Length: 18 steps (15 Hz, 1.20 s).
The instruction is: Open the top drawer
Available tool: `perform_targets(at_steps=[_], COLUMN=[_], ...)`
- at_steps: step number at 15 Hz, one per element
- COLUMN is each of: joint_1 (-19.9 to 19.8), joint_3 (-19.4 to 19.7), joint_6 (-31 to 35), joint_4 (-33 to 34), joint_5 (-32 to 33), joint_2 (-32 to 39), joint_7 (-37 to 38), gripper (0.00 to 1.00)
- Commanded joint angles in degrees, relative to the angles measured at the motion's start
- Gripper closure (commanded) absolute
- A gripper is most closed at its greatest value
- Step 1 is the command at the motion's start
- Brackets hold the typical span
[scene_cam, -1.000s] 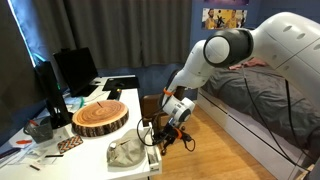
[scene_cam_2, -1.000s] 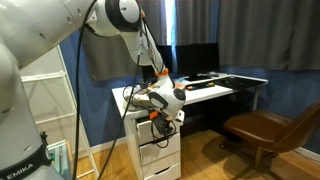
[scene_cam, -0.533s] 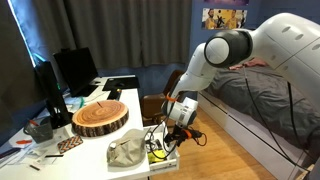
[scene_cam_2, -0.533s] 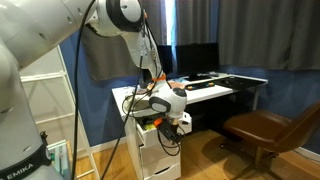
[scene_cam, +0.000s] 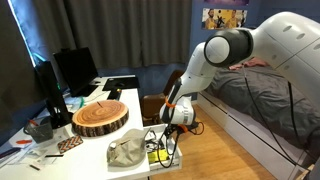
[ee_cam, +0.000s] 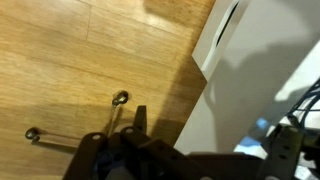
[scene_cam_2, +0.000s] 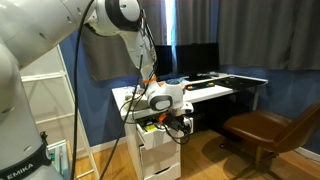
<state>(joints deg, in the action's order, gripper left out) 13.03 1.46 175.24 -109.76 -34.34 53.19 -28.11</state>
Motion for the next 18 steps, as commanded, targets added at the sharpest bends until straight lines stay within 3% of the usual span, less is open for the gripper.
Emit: perform_targets(at_steps=[1, 3, 5, 8, 10, 12, 15, 16, 17, 18], joint_1=[-5.59, -10.55, -17.76, -28.55, -33.44, -34.76, -30.85, -31.74, -31.28, -31.21], joint_3=[-3.54, -8.54, -16.25, -28.39, -34.22, -36.01, -31.30, -32.20, -32.15, -32.06], joint_6=[2.18, 3.19, 2.75, -1.48, -5.11, -8.78, -10.63, -8.17, -9.78, -9.40], joint_4=[-2.13, -1.63, -1.22, -0.77, -0.78, -1.42, -2.00, -2.09, -1.49, -1.63], joint_5=[14.42, 20.62, 25.95, 32.11, 34.14, 35.47, 38.87, 39.70, 36.73, 37.24], joint_2=[-4.06, -5.00, -5.97, -5.48, -4.03, -3.62, -4.83, -3.36, -4.26, -3.89], joint_7=[8.96, 9.17, 6.86, 2.21, -1.88, -6.03, -10.12, -13.57, -10.19, -11.83], gripper=[0.00, 0.00, 0.00, 0.00, 0.00, 0.00, 0.00, 0.00, 0.00, 0.00])
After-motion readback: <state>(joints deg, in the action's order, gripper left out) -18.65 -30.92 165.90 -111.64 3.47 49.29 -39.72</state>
